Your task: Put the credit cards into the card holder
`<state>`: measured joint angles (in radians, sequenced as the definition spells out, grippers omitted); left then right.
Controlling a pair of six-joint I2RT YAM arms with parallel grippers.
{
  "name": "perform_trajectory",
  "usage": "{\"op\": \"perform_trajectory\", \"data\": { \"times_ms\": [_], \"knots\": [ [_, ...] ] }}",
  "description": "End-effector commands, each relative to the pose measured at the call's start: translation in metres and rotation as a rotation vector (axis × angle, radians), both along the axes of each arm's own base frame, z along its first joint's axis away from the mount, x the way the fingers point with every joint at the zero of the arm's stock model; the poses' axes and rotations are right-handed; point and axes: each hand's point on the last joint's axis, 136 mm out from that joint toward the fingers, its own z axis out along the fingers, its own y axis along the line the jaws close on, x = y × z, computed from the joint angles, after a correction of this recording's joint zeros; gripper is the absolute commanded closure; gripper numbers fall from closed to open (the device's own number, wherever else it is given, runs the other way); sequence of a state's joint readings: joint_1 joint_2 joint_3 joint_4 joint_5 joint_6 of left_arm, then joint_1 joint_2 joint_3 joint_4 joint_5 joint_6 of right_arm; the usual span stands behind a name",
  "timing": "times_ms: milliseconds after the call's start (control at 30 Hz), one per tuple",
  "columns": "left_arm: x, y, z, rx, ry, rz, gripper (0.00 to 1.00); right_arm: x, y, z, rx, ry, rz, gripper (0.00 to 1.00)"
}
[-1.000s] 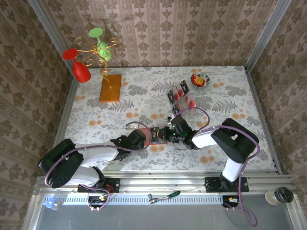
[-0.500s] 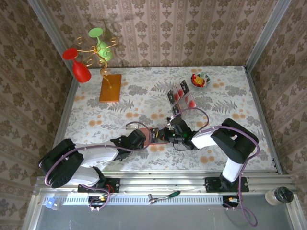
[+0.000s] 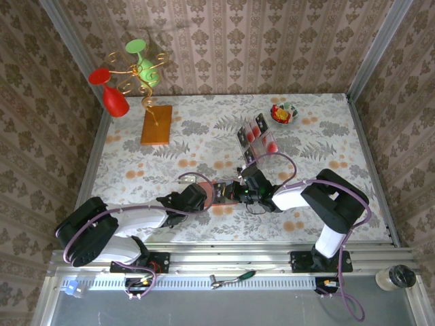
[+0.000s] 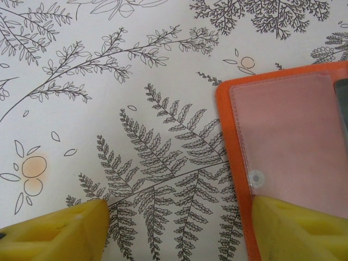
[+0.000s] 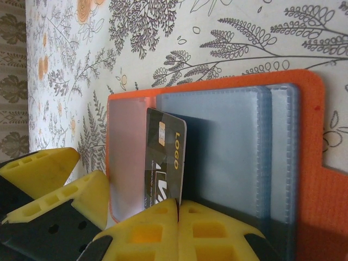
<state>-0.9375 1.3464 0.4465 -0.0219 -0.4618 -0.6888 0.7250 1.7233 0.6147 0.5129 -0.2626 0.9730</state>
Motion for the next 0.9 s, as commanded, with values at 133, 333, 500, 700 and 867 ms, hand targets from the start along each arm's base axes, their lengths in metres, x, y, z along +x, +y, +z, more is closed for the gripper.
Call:
{"op": "perform_trajectory", "data": {
  "times_ms": [133,333,500,700,867],
  "knots": [
    [-0.002,0.005,-0.002,0.006,-0.006,0.023,0.29,-0.012,-0.006,-0.028,-0.083,0.085,0.019,1.0],
    [-0.002,0.004,-0.002,0.004,-0.006,0.021,0.29,-0.013,0.0,-0.03,-0.082,0.104,0.045,1.0],
    [-0.002,0.005,-0.002,0.005,-0.006,0.023,0.29,-0.014,0.006,-0.026,-0.097,0.116,0.093,0.94],
    [-0.003,0.006,-0.003,0.002,-0.005,0.026,0.29,-0.005,-0.002,0.005,-0.17,0.05,0.14,0.59],
    [-0.003,0.007,-0.003,0.004,-0.006,0.028,0.29,0.004,-0.008,0.023,-0.18,0.013,0.147,0.6]
  ]
}}
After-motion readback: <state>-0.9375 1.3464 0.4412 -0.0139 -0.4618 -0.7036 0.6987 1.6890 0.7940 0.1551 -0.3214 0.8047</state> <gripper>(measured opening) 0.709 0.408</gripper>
